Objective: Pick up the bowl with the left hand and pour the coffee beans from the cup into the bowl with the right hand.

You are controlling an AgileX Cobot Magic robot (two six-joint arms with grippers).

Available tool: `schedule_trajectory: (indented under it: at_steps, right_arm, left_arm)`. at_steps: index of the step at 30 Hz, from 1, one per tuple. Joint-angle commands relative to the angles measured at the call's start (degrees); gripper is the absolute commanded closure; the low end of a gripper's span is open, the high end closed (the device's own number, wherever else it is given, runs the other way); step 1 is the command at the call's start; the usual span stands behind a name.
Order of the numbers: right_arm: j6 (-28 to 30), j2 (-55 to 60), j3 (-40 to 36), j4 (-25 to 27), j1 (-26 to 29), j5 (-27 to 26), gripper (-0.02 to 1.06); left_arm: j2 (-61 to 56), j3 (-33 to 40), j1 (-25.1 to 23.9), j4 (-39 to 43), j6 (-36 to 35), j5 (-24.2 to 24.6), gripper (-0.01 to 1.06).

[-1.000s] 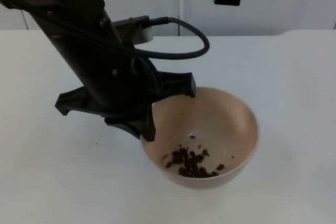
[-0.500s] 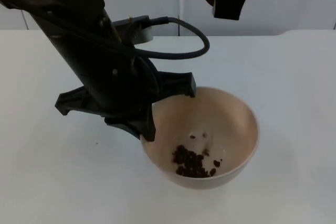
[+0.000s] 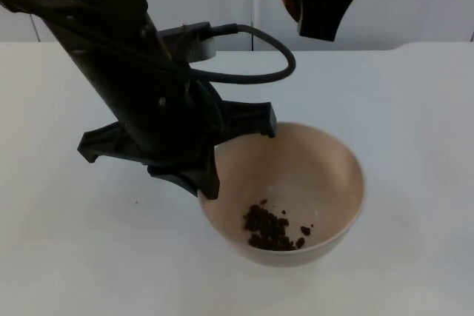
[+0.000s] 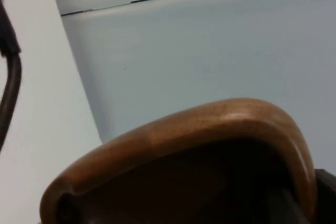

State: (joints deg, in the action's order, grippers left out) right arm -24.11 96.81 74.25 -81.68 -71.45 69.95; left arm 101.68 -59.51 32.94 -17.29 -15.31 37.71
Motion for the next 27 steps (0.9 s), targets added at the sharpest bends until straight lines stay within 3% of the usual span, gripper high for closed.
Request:
schedule_trajectory:
  at_steps: [1, 15, 23, 25, 27]
  right_arm:
    - [-1.0, -0.7, 0.0, 0.7, 0.5, 0.0, 1.05]
    - [-1.1, -4.7, 0.0, 11.5, 3.8, -0.9, 1.05]
    - [-0.4, -6.4, 0.0, 24.6, 9.3, -6.0, 1.05]
    - [0.0, -6.6, 0.1, 25.6, 9.7, -6.0, 1.05]
    - [1.6, -7.4, 0.9, 31.4, 11.9, -6.7, 1.05]
  left_arm:
    - [-0.5, 0.2, 0.3, -0.9, -0.2, -0.7, 1.05]
    - [-0.5, 0.2, 0.3, -0.9, -0.2, -1.1, 1.05]
    - [-0.5, 0.2, 0.3, -0.9, -0.2, -1.1, 1.05]
    - [-0.5, 0.2, 0.3, -0.9, -0.2, -1.1, 1.05]
    - [-0.5, 0.2, 0.3, -0.9, -0.2, -1.2, 1.05]
